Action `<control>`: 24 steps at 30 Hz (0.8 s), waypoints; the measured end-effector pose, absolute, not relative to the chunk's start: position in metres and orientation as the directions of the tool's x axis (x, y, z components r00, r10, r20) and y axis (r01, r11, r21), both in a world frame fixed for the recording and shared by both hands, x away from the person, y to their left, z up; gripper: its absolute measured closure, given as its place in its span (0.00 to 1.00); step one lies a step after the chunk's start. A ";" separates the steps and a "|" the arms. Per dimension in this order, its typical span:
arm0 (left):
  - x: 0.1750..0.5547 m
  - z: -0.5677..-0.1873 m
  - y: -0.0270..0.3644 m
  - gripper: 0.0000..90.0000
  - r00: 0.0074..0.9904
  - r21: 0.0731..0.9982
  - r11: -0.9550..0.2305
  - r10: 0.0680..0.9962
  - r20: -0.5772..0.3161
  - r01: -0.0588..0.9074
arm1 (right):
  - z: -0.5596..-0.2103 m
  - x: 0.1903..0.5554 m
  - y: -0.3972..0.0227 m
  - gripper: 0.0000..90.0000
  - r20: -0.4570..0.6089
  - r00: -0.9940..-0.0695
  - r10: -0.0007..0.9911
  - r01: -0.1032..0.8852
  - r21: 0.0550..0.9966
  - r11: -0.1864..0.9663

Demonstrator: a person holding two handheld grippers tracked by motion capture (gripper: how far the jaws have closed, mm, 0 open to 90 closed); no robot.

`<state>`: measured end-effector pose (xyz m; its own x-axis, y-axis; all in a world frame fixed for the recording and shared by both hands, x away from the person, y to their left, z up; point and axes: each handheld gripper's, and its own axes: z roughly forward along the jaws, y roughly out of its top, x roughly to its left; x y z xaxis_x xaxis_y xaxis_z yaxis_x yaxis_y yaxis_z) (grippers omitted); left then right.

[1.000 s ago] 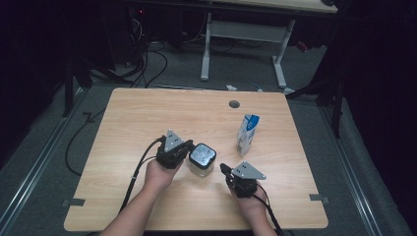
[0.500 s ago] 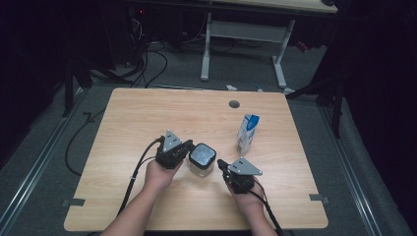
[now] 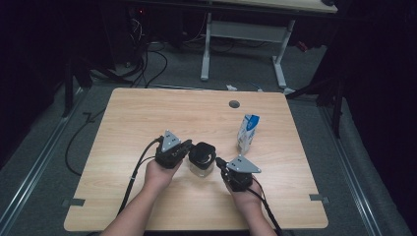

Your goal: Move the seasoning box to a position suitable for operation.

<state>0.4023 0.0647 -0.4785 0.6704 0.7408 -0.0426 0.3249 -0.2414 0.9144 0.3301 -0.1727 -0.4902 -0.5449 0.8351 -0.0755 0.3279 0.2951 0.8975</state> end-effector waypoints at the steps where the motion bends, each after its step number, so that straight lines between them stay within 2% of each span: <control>1: 0.402 -0.479 0.064 1.00 0.669 0.916 -0.244 0.743 -0.036 0.320 | -0.489 0.331 -0.172 0.99 -0.074 -0.548 0.833 0.325 0.899 0.293; 24: 0.404 -0.478 0.068 1.00 0.667 0.910 -0.244 0.744 -0.046 0.334 | -0.480 0.341 -0.156 0.99 -0.080 -0.573 0.816 0.307 0.902 0.303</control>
